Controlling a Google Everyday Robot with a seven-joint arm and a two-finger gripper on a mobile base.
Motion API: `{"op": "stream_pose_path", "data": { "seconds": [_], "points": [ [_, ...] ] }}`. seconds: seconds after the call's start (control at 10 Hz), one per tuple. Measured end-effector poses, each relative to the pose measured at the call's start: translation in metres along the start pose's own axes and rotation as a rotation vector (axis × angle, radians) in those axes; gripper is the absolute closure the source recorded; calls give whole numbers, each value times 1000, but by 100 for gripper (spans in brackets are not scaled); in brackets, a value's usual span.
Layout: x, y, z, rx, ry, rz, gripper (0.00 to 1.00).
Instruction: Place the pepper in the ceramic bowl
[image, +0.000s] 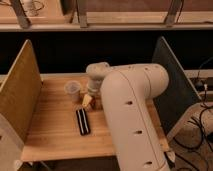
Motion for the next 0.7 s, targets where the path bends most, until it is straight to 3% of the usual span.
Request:
{"op": "stream_pose_path", "data": {
  "seconds": [0.2, 0.3, 0.7],
  "points": [
    [0, -2, 9, -23, 6, 22, 25],
    [-1, -4, 11, -29, 5, 30, 38],
    [-4, -5, 10, -29, 5, 21, 76]
  ]
}}
